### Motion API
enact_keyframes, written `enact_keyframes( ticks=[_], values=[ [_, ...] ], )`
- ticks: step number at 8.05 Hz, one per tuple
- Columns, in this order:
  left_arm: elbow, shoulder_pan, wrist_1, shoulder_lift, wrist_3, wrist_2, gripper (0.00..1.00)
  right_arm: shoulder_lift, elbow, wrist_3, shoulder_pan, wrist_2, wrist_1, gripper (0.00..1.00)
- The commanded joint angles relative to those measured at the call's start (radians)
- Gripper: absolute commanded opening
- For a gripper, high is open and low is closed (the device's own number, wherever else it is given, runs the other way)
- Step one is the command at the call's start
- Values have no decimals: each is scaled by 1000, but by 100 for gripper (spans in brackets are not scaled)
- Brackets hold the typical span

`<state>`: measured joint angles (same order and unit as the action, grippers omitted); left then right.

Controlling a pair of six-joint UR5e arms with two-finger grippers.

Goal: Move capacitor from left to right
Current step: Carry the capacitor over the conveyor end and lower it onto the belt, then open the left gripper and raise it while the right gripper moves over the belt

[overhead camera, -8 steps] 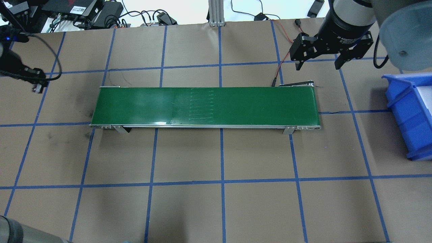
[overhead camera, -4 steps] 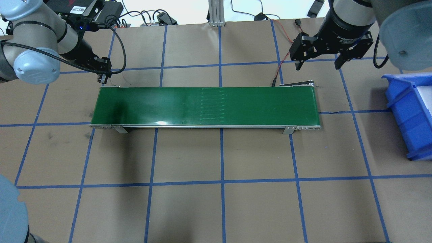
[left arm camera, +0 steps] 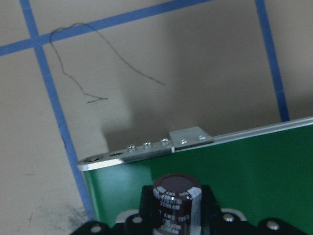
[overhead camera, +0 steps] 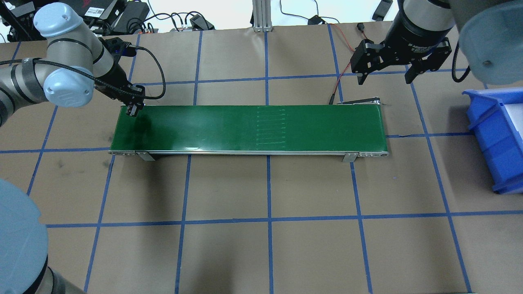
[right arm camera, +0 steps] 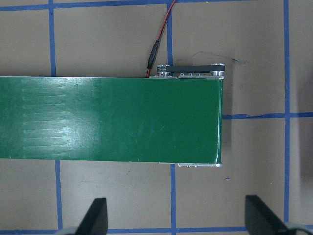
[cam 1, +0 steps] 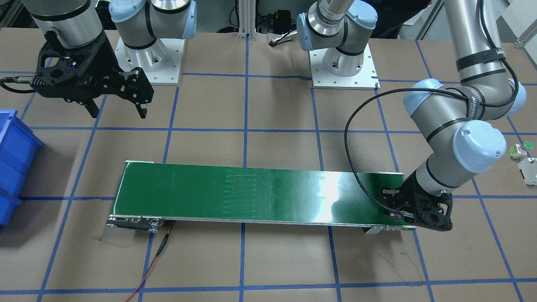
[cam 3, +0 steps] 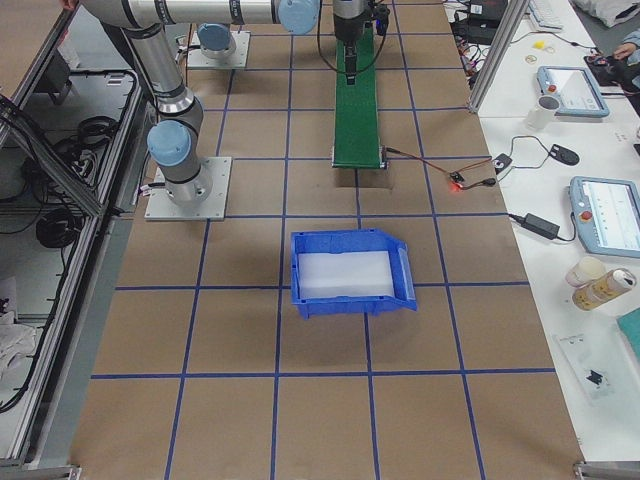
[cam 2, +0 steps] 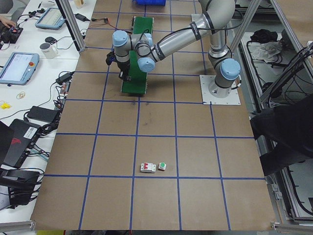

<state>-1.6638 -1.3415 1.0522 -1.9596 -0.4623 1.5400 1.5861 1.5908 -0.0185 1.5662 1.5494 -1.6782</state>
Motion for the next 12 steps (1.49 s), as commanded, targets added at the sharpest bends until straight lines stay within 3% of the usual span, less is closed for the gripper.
enact_keyframes(
  ticks=[1,2,3,4,5,7,9,12],
  values=[
    [-2,1,31,-18,13,103,0,0,0,0,0,0,0,100],
    [-2,1,34,-27,64,103,0,0,0,0,0,0,0,100],
    [-2,-4,46,-33,132,95,10,0,0,0,0,0,0,100],
    [-1,-13,51,-30,167,95,86,0,0,0,0,0,0,100],
    [4,-30,99,-12,180,95,100,0,0,0,0,0,0,100],
    [10,-141,149,113,249,97,100,0,0,0,0,0,0,100],
    [12,-166,276,288,257,107,100,-2,0,0,0,0,-3,100],
    [13,-176,350,355,258,95,100,-37,2,0,0,-5,-17,100]
  ],
)
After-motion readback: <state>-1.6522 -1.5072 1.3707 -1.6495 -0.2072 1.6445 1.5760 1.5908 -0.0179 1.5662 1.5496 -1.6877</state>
